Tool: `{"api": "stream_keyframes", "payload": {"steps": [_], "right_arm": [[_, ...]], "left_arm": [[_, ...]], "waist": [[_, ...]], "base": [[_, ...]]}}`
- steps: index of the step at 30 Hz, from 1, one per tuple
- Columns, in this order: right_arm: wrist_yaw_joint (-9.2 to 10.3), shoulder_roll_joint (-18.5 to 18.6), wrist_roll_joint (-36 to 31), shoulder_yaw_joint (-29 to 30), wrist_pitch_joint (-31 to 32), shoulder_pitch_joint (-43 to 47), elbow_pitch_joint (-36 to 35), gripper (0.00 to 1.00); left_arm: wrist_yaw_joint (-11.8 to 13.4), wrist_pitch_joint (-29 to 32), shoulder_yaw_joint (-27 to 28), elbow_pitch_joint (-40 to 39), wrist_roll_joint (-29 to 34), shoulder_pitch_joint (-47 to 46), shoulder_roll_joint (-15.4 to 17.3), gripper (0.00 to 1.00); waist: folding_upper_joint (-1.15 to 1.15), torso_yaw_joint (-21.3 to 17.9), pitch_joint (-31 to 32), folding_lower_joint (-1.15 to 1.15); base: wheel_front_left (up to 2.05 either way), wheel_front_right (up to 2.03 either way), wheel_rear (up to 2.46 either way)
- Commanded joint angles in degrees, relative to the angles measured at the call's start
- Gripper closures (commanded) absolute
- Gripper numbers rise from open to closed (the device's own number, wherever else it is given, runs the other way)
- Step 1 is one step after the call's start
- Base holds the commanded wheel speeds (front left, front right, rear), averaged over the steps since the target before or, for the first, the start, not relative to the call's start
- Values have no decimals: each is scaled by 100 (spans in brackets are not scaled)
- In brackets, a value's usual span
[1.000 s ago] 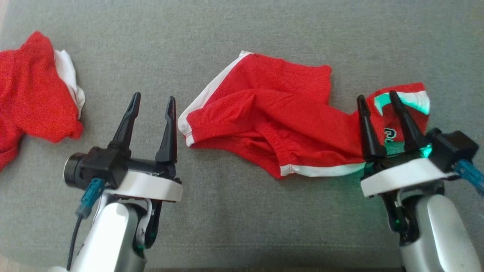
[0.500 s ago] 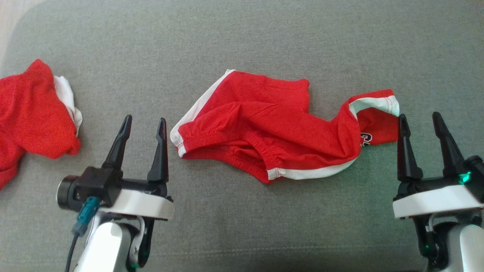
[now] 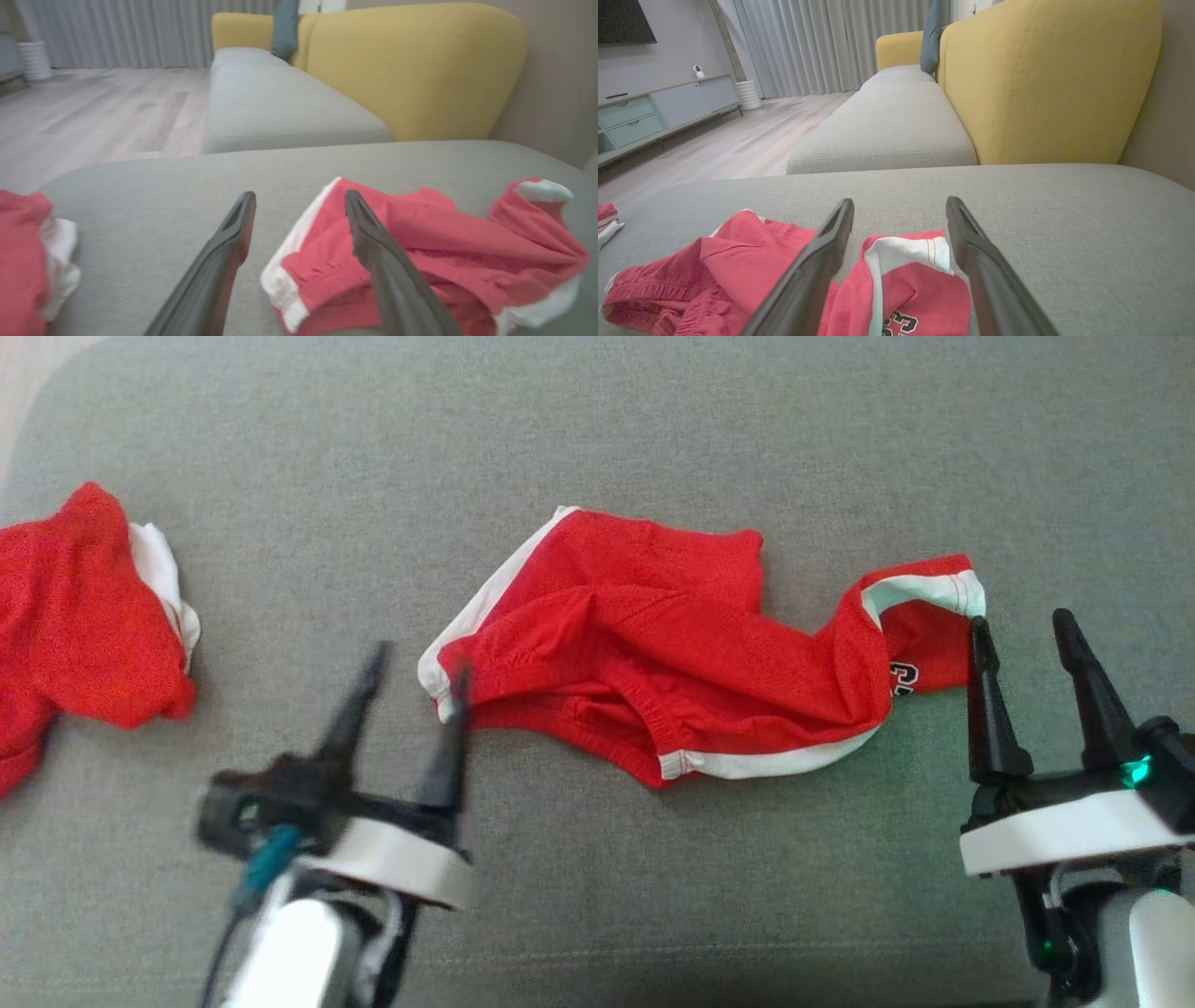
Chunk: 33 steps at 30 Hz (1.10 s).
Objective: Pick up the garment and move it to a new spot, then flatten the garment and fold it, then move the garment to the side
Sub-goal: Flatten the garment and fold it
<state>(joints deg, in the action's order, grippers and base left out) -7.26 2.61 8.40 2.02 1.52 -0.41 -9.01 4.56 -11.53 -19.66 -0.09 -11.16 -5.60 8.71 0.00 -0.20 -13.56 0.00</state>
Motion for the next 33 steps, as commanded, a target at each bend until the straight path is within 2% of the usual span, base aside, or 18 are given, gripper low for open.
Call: {"api": "stream_keyframes", "payload": {"steps": [1, 7, 14, 19, 20, 21, 22, 27, 33], "right_arm": [[-23, 39, -4, -162, 12, -35, -222, 0], [-23, 36, 12, -235, 30, -97, -198, 0], [-23, 32, 71, -297, 9, -174, -150, 0], [-23, 29, 139, -319, -41, -238, -80, 0], [-23, 29, 150, -309, -41, -237, -65, 0], [-23, 29, 169, -291, -39, -236, -49, 0], [-23, 28, 188, -267, -26, -239, -29, 0], [-23, 150, 339, -155, 305, -361, 186, 0], [-23, 611, 567, -235, 916, -792, 410, 0]], "left_arm": [[-134, 132, -10, -230, 14, -314, 5, 0], [-818, 1002, -966, 25, -290, -463, -271, 0], [-1035, 1436, -1456, 615, -668, -602, -419, 0], [-1040, 1249, -1521, 1071, -786, -901, -492, 0], [-1042, 1220, -1529, 1135, -802, -938, -499, 19], [-1046, 1186, -1537, 1181, -816, -972, -504, 96], [-1050, 1167, -1546, 1221, -822, -999, -506, 100], [-1047, 1105, -1553, 1321, -826, -1072, -485, 100], [-997, 1029, -1569, 1362, -813, -1154, -488, 100]], "waist": [[0, -15, -56, 0], [0, -157, -234, 0], [0, -350, -412, 0], [0, -490, -550, 0], [0, -503, -561, 0], [0, -511, -569, 0], [0, -516, -575, 0], [0, -490, -587, 0], [0, -407, -651, 0]], "base": [[0, 0, 0], [0, 0, 0], [0, 0, 0], [0, 0, 0], [0, 0, 0], [0, 0, 0], [0, 0, 0], [0, 0, 0], [0, 0, 0]]}}
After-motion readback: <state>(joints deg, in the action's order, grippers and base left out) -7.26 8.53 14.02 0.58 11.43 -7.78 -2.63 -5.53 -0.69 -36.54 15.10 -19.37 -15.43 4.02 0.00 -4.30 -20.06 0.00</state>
